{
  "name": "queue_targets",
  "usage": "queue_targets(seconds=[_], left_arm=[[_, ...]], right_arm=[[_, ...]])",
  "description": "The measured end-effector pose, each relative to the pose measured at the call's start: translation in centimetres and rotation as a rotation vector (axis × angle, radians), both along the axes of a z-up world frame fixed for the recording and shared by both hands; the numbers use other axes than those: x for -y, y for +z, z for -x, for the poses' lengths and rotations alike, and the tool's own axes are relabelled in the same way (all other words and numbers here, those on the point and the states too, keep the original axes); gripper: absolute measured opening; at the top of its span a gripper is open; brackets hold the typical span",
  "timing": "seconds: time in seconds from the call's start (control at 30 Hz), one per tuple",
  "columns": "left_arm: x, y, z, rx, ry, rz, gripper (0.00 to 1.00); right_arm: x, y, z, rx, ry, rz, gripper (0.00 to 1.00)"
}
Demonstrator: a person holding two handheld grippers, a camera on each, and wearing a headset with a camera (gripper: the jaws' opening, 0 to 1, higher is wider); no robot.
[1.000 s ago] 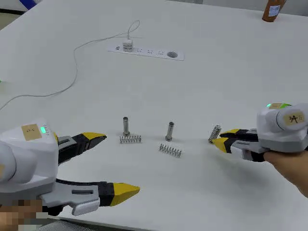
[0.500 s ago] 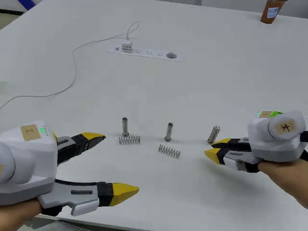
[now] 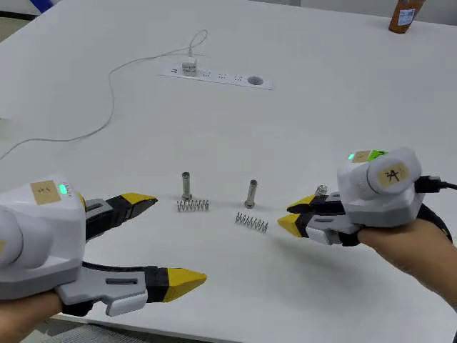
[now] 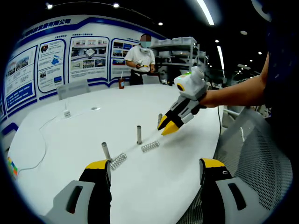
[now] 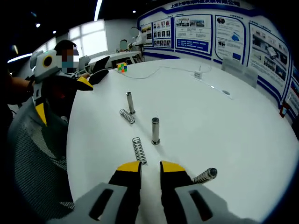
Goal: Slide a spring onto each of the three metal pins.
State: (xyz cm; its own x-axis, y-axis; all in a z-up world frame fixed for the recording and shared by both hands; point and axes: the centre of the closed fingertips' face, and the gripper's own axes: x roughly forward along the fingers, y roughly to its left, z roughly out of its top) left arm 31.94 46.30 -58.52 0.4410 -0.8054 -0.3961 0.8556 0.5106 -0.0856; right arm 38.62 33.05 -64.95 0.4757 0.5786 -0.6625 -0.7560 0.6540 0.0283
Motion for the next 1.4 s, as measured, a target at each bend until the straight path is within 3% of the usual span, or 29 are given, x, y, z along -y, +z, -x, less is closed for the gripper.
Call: queue_targets(seconds=[0.33,0.7,0.93,1.4], left_arm=[[0.0,0.0,0.0,-0.001,0.0,-0.001,0.8],[0.1,-0.1,0.0,-0.003,-0.001,-0.003,0.79],[0.1,-0.1,0.0,-0.004,0.0,-0.001,0.79],[0.2,-0.1,0.0,-0.007,0.002,0.001,0.79]], right_arm=[[-3.4,-0.4,-0.7,-0.017,0.108,0.051,0.17],[-5.8,-1.7,-1.3,-0.039,0.212,0.157,0.16],[-6.1,-2.7,-1.3,-0.065,0.248,0.237,0.16],[-6.2,-3.6,-1.3,-0.116,0.271,0.265,0.12]])
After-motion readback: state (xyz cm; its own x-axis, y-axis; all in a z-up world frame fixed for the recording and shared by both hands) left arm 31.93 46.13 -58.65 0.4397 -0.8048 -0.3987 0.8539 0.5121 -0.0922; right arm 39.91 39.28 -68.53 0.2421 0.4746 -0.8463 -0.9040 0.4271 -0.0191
